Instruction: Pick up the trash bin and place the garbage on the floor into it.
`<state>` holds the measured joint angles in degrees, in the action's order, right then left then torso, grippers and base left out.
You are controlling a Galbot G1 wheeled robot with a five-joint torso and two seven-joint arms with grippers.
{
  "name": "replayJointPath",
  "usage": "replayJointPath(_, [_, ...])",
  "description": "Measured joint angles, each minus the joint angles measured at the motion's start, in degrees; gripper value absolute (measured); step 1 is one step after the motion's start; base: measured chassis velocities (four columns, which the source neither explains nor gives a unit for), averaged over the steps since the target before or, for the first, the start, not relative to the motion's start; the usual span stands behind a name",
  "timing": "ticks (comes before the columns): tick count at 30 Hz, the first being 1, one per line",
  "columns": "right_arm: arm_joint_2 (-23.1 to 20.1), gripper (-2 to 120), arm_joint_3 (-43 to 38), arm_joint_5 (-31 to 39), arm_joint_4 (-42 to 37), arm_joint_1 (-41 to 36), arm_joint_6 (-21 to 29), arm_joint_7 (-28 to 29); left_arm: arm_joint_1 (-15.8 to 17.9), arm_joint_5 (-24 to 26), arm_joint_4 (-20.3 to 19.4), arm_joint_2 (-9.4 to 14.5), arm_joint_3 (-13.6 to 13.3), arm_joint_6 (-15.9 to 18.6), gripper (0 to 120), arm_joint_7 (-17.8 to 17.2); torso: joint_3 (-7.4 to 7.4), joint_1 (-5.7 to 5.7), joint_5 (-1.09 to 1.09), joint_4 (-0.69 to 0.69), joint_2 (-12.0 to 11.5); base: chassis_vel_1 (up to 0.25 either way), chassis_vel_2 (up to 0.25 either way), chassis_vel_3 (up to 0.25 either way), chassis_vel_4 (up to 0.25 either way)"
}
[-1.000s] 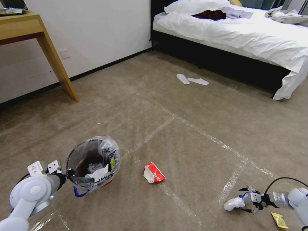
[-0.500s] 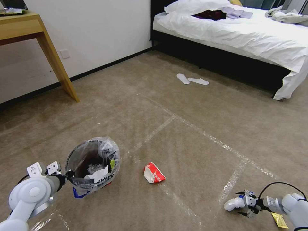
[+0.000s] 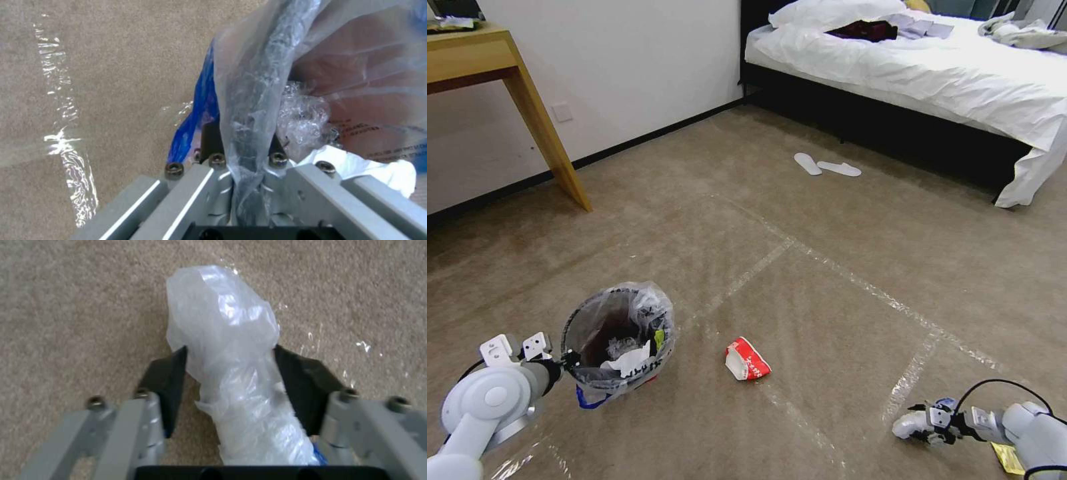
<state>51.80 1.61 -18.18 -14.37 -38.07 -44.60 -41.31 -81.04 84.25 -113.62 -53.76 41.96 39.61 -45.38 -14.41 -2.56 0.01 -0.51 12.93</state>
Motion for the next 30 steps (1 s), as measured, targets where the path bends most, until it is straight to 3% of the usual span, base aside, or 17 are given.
replayJointPath(12, [0.43,0,-0.56,2.15,-0.18,-0.65,-0.03,-0.4,1.22,0.12,1.02,0.35,-0.74,-0.01,1,0.16,0.0,0.0,0.0,0.0,0.0,0.0,0.0,0.0,0.0])
replayJointPath(15, [0.42,0,-1.11,3.74,-0.88,-0.79,-0.19,-1.26,1.23,0.21,1.03,0.43,-0.77,-0.01,1,0.16,0.0,0.0,0.0,0.0,0.0,0.0,0.0,0.0,0.0])
replayJointPath(18, [0.44,0,-3.44,9.55,-2.58,-0.81,-1.05,-4.6,1.22,0.34,1.0,0.6,-0.77,-0.01,1,0.16,0.0,0.0,0.0,-0.01,0.0,0.0,0.0,0.0,0.0])
replayJointPath(19, [0.42,0,-5.05,15.16,-4.45,-0.78,-1.39,-7.3,1.17,0.55,0.84,0.78,-0.77,-0.01,1,0.12,0.0,0.0,-0.01,-0.01,0.0,0.0,0.0,0.0,0.0])
replayJointPath(20, [0.42,0,-5.05,15.16,-4.45,-0.78,-1.39,-7.3,1.17,0.55,0.84,0.78,-0.77,-0.01,1,0.12,0.0,0.0,-0.01,-0.01,0.0,0.0,0.0,0.0,0.0])
replayJointPath(21, [0.26,0,-6.99,21.97,-7.16,-0.76,-1.63,-11.31,1.11,0.8,0.59,1.06,-0.77,-0.01,1,0.06,0.0,0.0,-0.01,0.02,0.0,0.0,0.0,0.0,0.0])
replayJointPath(22, [0.26,0,-6.99,21.97,-7.16,-0.76,-1.63,-11.31,1.11,0.8,0.59,1.06,-0.77,-0.01,1,0.06,0.0,0.0,-0.01,0.02,0.0,0.0,0.0,0.0,0.0])
replayJointPath(23, [-0.27,0,-8.7,28.19,-10.49,-0.94,-1.71,-14.19,1.06,1.04,0.49,1.43,-0.75,-0.01,1,-0.11,-0.01,0.0,0.02,0.03,0.0,0.0,0.0,0.0,0.0])
replayJointPath(24, [-0.27,0,-8.7,28.19,-10.49,-0.94,-1.71,-14.19,1.06,1.04,0.49,1.43,-0.75,-0.01,1,-0.11,-0.01,0.0,0.02,0.03,0.0,0.0,0.0,0.0,0.0])
replayJointPath(26, [-2.33,0,-11.23,37.56,-18.58,-2.45,-1.71,-15.3,0.95,1.21,0.29,1.85,-0.66,-0.02,1,-0.2,0.0,0.0,-0.03,0.0,0.0,0.0,0.0,0.0,0.0])
replayJointPath(30, [-4.0,0,-14.0,44.27,-27.77,-3.66,-1.66,-14.05,1.07,1.32,0.25,2.0,-0.7,-0.01,1,-0.19,-0.01,0.0,0.03,-0.03,0.0,0.0,0.0,0.0,0.0])
